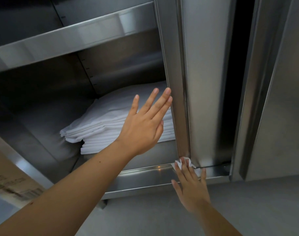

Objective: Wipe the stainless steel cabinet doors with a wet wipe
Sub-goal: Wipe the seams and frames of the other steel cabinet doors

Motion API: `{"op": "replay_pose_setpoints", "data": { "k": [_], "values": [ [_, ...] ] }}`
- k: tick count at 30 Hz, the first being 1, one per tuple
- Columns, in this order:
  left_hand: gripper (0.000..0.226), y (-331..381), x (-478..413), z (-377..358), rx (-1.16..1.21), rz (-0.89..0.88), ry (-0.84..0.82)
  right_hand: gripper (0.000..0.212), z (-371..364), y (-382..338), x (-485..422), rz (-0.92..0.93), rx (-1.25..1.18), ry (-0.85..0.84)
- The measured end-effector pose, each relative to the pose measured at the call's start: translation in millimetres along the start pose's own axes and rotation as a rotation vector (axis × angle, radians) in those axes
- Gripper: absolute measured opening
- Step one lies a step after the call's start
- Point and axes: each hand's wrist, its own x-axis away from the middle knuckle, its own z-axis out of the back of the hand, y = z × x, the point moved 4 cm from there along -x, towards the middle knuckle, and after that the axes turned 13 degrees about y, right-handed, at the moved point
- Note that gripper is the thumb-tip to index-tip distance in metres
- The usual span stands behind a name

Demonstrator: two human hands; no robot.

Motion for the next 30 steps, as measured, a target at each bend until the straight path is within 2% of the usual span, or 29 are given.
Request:
{"op": "replay_pose_setpoints", "data": {
  "k": [3, 8, 10, 14, 19, 22, 25, 30],
  "values": [
    [0.057, 3, 0, 0, 0.015, 0.011, 0.003, 0.057, 5, 1, -2, 0.012, -0.015, 0.069],
    [0.057, 1, 0, 1, 0.010, 0.012, -0.007, 0.057, 42, -18, -37, 0.038, -0.050, 0.349],
    [0.057, 2, 0, 1, 0.016, 0.013, -0.002, 0.058, 52, -25, -47, 0.024, -0.052, 0.388],
    [0.057, 3, 0, 2, 0.014, 0.023, -0.002, 0.060, 41, -20, -43, 0.043, 0.018, 0.297],
    [0.057, 4, 0, 3, 0.003, 0.014, -0.013, 0.059, 2, -2, -5, -0.027, 0.043, 0.053],
    [0.057, 2, -2, 4, -0.001, 0.008, -0.009, 0.058, 1, -2, -1, -0.022, 0.035, 0.014],
    [0.056, 3, -1, 6, -0.015, 0.004, -0.005, 0.057, 10, -2, -5, -0.007, 0.002, 0.114],
    [0.057, 3, -2, 6, -0.004, 0.008, -0.002, 0.051, 67, -25, -54, 0.099, -0.004, 0.469]
  ]
}}
